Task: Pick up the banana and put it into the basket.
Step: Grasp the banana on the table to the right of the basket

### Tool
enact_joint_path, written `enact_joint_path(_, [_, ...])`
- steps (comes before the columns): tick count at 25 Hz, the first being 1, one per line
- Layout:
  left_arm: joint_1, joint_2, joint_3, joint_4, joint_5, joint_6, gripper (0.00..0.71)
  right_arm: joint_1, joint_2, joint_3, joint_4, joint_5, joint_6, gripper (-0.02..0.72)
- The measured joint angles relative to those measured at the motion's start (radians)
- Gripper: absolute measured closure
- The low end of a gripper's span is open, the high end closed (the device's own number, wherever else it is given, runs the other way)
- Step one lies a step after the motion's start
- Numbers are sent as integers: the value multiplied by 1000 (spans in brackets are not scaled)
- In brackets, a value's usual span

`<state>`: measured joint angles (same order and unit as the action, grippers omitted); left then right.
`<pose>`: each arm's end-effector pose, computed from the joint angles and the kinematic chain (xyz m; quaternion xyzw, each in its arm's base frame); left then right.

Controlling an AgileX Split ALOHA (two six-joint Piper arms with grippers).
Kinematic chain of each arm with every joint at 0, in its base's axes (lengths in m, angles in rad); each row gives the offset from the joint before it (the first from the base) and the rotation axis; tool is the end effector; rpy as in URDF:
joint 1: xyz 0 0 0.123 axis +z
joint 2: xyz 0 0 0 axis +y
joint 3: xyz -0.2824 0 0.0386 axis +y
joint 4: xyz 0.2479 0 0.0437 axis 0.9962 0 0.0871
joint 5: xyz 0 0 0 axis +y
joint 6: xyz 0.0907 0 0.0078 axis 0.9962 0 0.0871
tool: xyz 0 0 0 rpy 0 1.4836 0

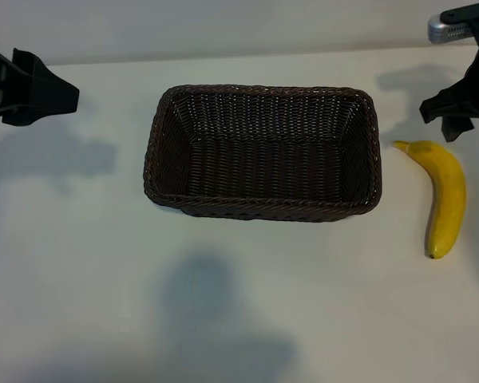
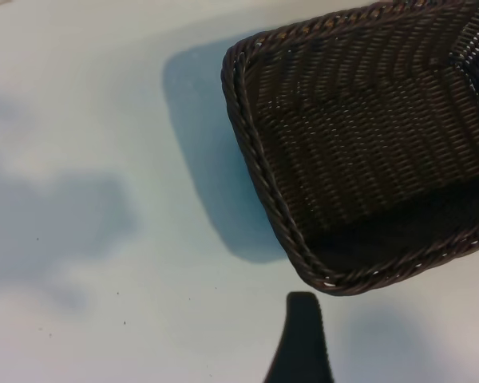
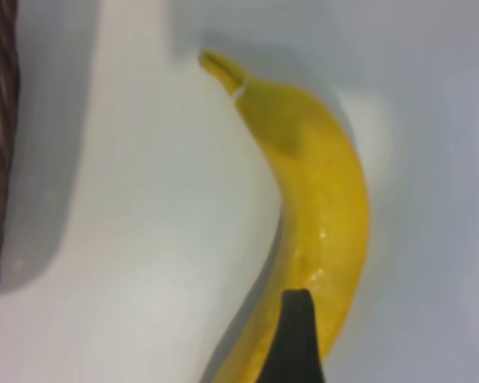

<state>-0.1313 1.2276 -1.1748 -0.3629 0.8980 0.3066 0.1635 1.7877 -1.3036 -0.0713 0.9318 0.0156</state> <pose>0.2446 -0.0578 0.3678 0.1451 0.9130 -0.1409 0.3543 0.3560 0.0535 0.2255 -0.0909 0.9880 -0.0201 0.1230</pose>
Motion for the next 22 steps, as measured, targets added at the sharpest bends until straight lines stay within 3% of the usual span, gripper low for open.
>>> enact_joint_path(14, [0,0,0,0,-1,0,100,0,137,0,56,-11,-51,84])
enact_joint_path(22, [0,0,0,0,-1,0,100,0,176,0,58,-40,-58,88])
